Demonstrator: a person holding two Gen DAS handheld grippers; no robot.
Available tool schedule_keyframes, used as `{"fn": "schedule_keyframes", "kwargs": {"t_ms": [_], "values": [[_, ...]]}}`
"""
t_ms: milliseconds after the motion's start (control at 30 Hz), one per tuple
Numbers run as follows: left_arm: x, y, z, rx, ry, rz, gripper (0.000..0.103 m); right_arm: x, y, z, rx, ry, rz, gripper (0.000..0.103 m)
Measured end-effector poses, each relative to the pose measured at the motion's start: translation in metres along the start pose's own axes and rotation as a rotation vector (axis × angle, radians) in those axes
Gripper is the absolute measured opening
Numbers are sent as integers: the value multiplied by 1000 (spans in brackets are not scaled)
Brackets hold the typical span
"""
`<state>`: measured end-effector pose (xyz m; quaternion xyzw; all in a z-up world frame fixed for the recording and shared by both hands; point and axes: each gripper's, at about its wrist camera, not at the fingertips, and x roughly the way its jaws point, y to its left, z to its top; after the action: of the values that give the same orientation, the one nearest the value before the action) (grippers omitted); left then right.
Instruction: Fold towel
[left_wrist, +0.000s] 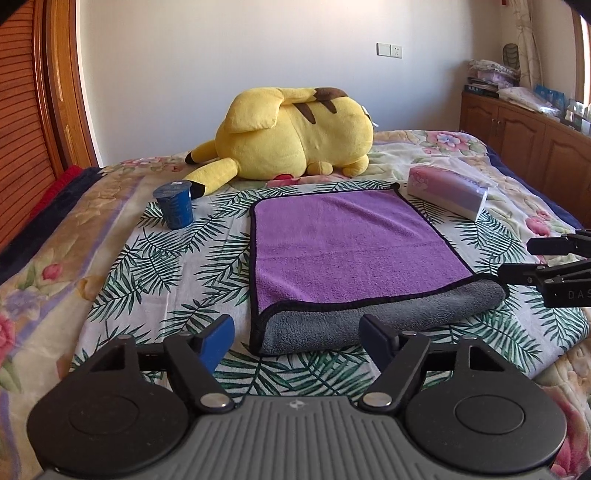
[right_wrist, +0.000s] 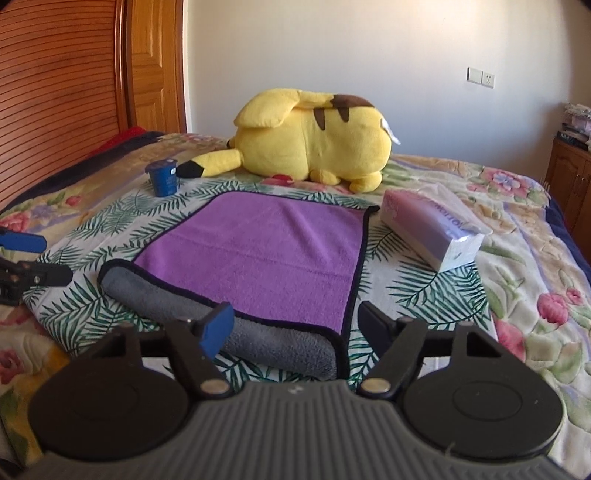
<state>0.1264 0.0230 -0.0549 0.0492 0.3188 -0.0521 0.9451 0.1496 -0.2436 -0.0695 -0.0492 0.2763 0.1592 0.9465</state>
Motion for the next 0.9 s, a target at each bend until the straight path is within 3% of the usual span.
{"fn": "schedule_keyframes", "kwargs": {"t_ms": [267,533,900], "values": [[24,13,4,0,24,3,49,16,-11,2,21,30,21,72],[47,25,9,-11,38,7,49,29,-19,3,29,52,39,69],[72,36,9,-39,88,-40,33,43,-33,4,69,86,54,69]]}}
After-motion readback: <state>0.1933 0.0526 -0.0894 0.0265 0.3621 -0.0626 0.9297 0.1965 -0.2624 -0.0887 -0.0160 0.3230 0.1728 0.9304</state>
